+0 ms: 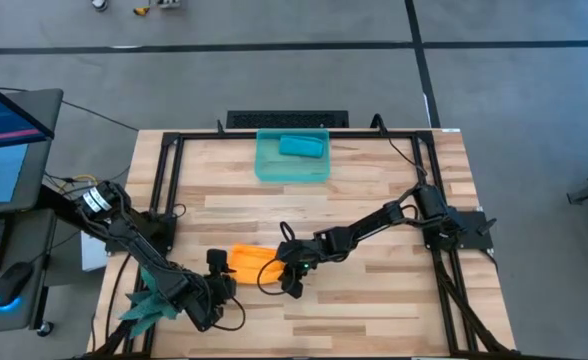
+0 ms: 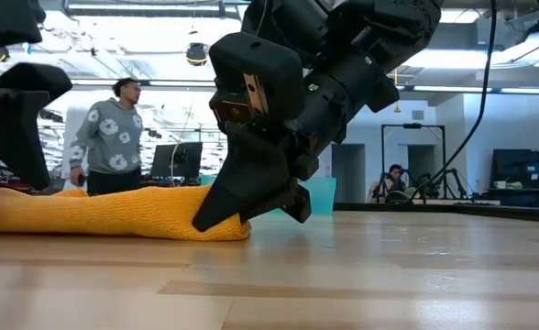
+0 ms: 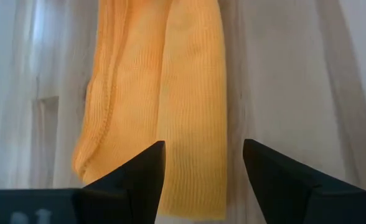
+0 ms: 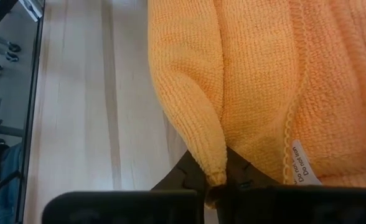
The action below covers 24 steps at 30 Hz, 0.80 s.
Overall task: Roll microfiber towels into tight, uniform cylinder then place into a basket
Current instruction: Roll the yellow microfiber cloth
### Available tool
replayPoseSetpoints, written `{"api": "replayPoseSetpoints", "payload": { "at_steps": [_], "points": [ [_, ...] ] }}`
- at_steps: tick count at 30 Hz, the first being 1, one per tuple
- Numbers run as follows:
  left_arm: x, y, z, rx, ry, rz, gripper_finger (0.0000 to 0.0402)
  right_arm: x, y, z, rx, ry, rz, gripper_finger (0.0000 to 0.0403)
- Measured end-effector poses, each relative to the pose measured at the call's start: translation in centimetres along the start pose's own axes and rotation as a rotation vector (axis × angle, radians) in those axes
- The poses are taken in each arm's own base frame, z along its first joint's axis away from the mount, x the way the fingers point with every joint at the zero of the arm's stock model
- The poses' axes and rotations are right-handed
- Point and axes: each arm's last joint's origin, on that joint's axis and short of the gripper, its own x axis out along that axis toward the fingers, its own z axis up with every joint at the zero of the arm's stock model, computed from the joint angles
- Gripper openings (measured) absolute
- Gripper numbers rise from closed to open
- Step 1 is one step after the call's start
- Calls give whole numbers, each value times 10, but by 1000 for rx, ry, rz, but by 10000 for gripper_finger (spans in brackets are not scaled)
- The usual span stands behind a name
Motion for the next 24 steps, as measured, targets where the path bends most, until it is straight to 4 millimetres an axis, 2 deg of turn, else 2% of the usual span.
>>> {"api": "replayPoseSetpoints", "payload": {
  "at_steps": [3,10,18,21,24],
  "points": [
    [2,1,-4,-12,3,2,210,0,0,0,0,0,0,19],
    [12,-2,-12,-27,-3,-31,210,0,-1,0,1,0,-1,28],
    [30,-4,-16,-40,21,47,208,0,0,0,-2,1,-1,19],
    [30,-3,-15,-72,21,69,189,0,-1,0,-1,5,-2,20],
    [27,-3,-13,-77,30,90,148,0,2,-3,-9,19,10,28]
  ]
}}
